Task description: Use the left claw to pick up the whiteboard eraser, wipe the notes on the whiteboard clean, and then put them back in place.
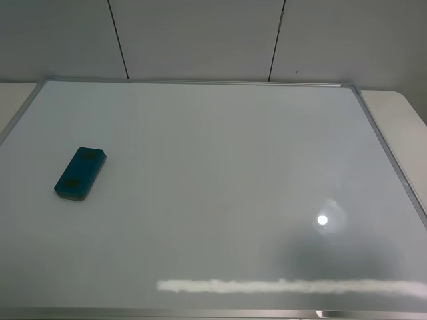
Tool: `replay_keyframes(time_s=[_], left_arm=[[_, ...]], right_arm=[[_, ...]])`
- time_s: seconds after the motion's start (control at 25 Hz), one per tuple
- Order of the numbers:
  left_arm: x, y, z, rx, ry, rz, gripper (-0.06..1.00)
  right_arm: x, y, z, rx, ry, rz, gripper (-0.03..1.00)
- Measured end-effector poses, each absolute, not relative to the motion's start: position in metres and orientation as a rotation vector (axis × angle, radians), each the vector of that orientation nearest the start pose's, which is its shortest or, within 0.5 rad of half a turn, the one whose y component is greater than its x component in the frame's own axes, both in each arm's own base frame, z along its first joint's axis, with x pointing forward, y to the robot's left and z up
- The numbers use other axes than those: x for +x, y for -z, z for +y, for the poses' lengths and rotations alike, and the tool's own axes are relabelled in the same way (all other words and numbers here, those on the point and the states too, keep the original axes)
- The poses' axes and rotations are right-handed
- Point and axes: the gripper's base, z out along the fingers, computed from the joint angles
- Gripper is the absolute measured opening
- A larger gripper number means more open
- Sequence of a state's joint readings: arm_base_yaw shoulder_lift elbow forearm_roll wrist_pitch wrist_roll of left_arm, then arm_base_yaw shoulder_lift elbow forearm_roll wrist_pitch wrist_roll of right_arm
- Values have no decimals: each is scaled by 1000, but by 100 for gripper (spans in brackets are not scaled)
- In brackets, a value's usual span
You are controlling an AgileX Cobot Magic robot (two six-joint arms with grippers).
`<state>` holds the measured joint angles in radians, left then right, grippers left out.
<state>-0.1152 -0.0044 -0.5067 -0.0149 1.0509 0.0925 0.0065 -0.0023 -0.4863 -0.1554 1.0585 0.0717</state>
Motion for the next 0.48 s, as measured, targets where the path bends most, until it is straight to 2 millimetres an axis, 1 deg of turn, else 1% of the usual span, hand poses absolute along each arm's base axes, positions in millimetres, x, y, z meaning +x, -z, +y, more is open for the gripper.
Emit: replay_keyframes(time_s=[0.48], left_arm=[[-6, -280, -3, 209, 74, 2013, 99]], right_arm=[[-4, -274, -12, 73, 138, 2045, 99]])
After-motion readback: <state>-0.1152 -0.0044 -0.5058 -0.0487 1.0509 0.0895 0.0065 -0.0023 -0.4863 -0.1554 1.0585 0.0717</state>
